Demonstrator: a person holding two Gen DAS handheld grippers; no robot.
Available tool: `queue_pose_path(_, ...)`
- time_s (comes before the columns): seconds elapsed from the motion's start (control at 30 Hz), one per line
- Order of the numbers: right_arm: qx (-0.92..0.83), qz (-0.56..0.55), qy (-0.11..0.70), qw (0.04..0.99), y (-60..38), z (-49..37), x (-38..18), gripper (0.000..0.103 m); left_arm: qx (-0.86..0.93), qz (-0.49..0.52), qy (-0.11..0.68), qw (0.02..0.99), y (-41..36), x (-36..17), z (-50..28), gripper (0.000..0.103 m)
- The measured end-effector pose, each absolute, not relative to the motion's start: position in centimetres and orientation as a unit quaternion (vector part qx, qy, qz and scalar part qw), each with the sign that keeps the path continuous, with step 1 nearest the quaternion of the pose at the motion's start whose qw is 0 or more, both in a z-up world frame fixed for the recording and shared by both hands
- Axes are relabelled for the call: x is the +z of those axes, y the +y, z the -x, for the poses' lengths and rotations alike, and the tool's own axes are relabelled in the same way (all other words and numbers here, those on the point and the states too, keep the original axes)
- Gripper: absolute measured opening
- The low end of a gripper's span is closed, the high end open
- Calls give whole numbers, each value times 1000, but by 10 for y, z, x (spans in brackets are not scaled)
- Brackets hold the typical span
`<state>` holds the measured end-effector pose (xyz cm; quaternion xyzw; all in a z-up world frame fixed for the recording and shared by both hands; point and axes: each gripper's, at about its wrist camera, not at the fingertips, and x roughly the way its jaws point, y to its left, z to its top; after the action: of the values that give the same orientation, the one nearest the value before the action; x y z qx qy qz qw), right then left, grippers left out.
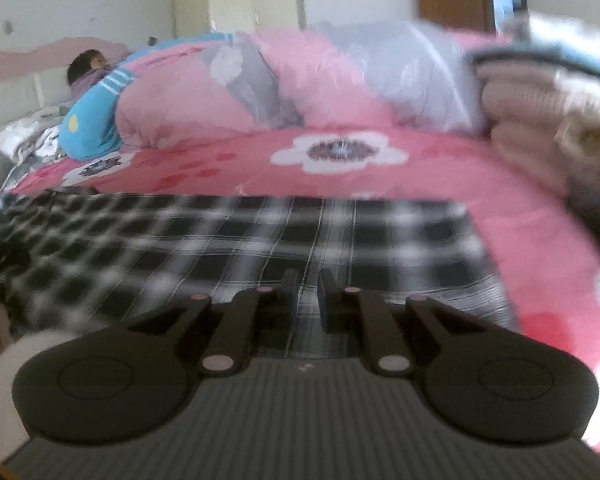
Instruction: Fold clothes
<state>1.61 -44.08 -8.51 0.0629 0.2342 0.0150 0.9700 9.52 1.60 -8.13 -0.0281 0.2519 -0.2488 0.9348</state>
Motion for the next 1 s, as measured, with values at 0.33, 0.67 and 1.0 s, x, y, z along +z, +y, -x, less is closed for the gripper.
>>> queue_pose_path(0.33, -183, -195, 219, 938, -532, 31, -97, 12, -225, 53, 244, 942, 54, -79, -89, 97)
queue_pose_path(0.67, -3, -111, 254, 961, -447, -88, -67, 21, -182, 81, 239, 950, 75, -77, -90, 97)
queue_pose_path(1.0, -167, -193, 285, 924, -493, -122, -57, 22, -136, 114, 238, 955, 115, -72, -92, 97)
